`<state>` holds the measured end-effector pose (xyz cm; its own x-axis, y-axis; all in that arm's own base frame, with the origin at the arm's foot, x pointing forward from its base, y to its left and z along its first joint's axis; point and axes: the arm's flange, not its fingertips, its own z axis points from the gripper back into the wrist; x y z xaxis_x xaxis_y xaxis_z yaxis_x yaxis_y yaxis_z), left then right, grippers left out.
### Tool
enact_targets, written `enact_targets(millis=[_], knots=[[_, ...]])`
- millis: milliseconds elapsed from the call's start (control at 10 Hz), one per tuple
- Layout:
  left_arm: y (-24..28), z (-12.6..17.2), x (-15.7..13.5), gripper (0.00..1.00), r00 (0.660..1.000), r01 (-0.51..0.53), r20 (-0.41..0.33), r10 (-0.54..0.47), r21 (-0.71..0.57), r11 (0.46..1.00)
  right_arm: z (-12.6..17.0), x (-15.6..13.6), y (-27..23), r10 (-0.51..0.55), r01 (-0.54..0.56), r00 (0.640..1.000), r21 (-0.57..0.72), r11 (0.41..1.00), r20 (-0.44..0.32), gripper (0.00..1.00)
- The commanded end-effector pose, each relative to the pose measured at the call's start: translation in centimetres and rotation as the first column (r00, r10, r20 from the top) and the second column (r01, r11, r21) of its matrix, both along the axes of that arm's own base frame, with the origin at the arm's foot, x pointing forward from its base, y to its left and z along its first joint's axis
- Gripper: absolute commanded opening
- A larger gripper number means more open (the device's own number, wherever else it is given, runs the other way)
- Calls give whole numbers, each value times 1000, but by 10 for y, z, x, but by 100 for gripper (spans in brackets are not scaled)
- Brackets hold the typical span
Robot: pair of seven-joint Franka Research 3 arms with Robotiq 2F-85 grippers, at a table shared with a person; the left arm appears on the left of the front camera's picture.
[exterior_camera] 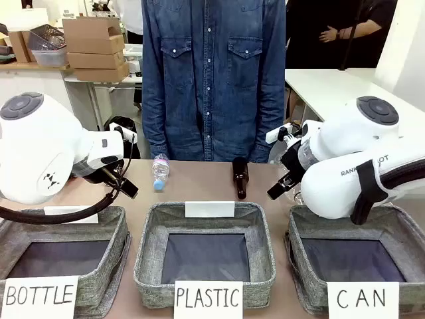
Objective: Sort the can waste into the basket.
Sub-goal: Pick up the can waste from the table and place it in the right Fabric basket.
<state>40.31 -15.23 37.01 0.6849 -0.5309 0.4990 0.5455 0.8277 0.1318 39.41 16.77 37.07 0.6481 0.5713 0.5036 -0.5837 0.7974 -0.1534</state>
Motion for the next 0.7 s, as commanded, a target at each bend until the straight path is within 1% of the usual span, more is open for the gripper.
enact_targets(millis=[0, 600], knots=[[0, 0, 0, 100, 1000, 0, 0, 0, 0, 1000, 0, 0, 0, 0, 0, 1000, 0, 1000, 0, 100], [0, 0, 0, 100, 1000, 0, 0, 0, 0, 1000, 0, 0, 0, 0, 0, 1000, 0, 1000, 0, 100]])
